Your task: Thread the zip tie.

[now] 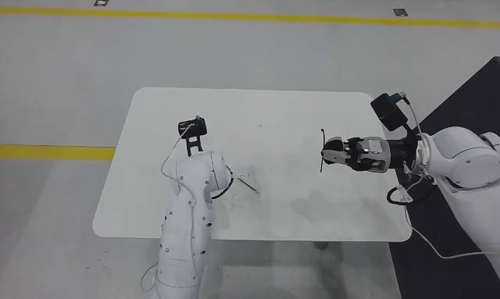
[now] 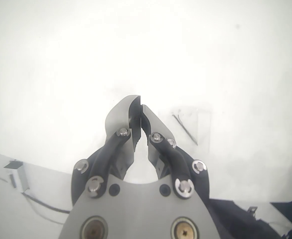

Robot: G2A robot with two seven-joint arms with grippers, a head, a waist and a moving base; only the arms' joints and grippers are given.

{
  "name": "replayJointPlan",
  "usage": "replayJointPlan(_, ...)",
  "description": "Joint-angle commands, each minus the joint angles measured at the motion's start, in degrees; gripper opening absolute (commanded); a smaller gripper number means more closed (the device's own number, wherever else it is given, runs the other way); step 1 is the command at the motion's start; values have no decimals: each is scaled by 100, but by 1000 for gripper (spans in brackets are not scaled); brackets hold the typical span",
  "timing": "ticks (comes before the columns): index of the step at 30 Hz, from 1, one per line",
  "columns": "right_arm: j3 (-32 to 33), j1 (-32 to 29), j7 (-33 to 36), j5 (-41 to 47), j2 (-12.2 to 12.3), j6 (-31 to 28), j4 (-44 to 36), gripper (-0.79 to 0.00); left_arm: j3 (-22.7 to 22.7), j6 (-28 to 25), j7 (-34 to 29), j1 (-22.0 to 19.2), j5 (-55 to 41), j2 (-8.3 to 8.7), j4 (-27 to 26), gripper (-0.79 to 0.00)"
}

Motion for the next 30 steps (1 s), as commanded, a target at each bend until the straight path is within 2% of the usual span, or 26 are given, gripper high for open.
replayJointPlan(1,0,0,0,0,0,0,0,-785,-39,-258,-257,22,-287,-54,-54,-785)
replayJointPlan(6,0,0,0,0,0,0,0,-785,-254,-393,-391,-100,-1326,-156,78,-785)
replayJointPlan(13,0,0,0,0,0,0,0,-785,-253,-403,-358,-79,-1349,-156,94,-785)
replayJointPlan(15,0,0,0,0,0,0,0,-785,-164,-559,-229,8,-1442,-152,208,-785)
replayJointPlan(19,0,0,0,0,0,0,0,-785,189,-329,-327,-75,-1232,-186,513,-785)
replayJointPlan(22,0,0,0,0,0,0,0,-785,251,-254,-253,-200,-1263,-234,857,-785)
replayJointPlan(30,0,0,0,0,0,0,0,-785,55,-128,-127,-514,-1550,-420,1616,-785)
